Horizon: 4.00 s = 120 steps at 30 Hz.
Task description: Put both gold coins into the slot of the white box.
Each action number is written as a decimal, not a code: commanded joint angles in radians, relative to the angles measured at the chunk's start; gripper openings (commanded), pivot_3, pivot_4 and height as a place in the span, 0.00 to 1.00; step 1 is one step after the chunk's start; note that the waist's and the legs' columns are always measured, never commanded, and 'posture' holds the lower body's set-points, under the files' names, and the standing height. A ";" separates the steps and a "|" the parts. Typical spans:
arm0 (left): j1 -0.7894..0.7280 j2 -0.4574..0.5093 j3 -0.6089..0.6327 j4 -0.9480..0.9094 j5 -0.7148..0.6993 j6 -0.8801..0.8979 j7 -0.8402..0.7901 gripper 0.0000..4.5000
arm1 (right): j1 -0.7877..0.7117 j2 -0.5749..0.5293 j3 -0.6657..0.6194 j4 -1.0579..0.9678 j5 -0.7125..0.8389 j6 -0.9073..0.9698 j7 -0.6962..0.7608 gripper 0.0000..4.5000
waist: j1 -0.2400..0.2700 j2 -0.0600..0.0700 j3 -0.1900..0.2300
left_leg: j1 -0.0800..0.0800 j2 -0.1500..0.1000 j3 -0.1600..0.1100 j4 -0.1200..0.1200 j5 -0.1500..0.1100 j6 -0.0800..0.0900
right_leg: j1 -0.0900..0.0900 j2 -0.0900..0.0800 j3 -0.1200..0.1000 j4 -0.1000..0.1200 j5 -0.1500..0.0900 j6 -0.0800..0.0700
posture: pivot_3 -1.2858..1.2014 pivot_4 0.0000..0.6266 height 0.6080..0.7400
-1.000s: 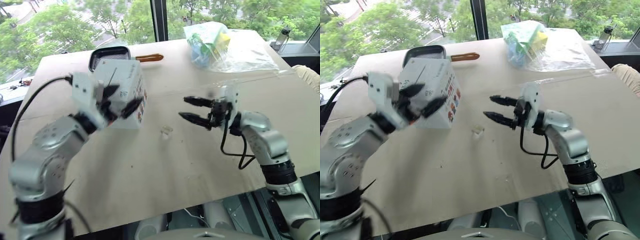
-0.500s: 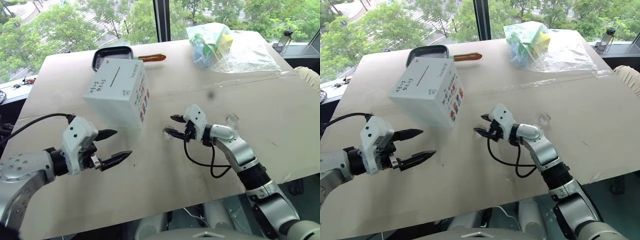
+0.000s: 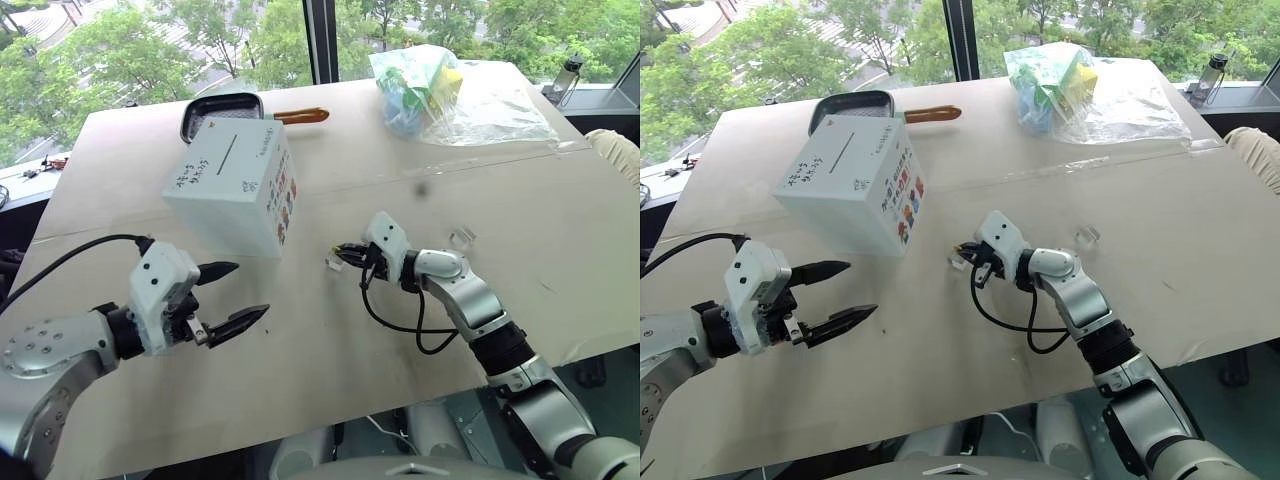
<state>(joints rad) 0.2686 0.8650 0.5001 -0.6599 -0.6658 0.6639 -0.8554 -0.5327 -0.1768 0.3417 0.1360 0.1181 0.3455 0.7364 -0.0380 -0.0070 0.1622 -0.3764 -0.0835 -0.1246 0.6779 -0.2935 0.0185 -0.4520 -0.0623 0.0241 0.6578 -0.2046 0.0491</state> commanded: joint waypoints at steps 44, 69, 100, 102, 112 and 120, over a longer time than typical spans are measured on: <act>-0.242 -0.407 -0.238 0.041 -0.705 0.005 0.302 0.02 | -0.030 0.104 -0.245 -0.393 0.831 0.488 0.089 0.00 | 0.003 -0.001 -0.001 | 0.000 0.000 -0.003 0.002 0.000 0.000 | 0.002 0.000 -0.002 0.000 0.000 0.000 | 0.52 0.24 0.85; -0.769 -0.093 -0.284 0.308 0.032 0.060 0.885 0.00 | -0.220 -0.085 -0.223 -0.154 0.360 0.021 0.158 0.82 | 0.009 -0.002 0.000 | -0.003 -0.001 -0.003 0.000 0.000 0.000 | -0.002 0.000 -0.002 -0.003 0.000 0.000 | 0.52 0.24 0.85; -0.802 -0.280 -0.310 0.304 0.190 0.326 0.793 0.00 | -0.222 -0.051 -0.238 -0.125 0.334 -0.010 0.133 0.82 | 0.010 -0.001 -0.001 | -0.002 -0.001 -0.003 0.002 0.000 0.000 | -0.002 -0.001 -0.002 0.002 0.000 0.000 | 0.52 0.24 0.85; -0.808 -0.294 -0.307 0.302 0.190 0.344 0.792 0.00 | -0.223 -0.048 -0.240 -0.126 0.334 -0.012 0.129 0.82 | 0.010 -0.001 -0.001 | -0.002 -0.001 -0.003 0.002 0.000 0.000 | -0.002 -0.001 -0.002 0.002 0.000 0.000 | 0.52 0.24 0.85; -0.816 -0.299 -0.366 0.303 0.254 0.459 0.787 0.00 | -0.220 -0.051 -0.240 -0.124 0.330 -0.025 0.123 0.82 | 0.010 0.000 -0.003 | 0.001 -0.002 -0.003 0.004 0.000 0.000 | 0.002 -0.001 -0.002 0.003 0.000 0.000 | 0.52 0.24 0.85; -0.852 -0.379 -0.339 0.294 0.277 0.552 0.806 0.00 | -0.216 -0.052 -0.243 -0.129 0.328 -0.027 0.126 0.82 | 0.022 0.004 -0.006 | 0.005 -0.002 -0.003 0.004 0.000 0.000 | 0.006 -0.001 -0.002 0.004 0.000 0.001 | 0.52 0.24 0.85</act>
<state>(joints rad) -0.6257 0.5008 0.2059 -0.4050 -0.3886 1.1311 -0.0421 -0.7418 -0.2299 0.1173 0.0447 0.4400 0.3421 0.8637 -0.0160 -0.0033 0.1565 -0.3709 -0.0854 -0.1270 0.6817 -0.2932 0.0182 -0.4457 -0.0630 0.0226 0.6619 -0.2045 0.0496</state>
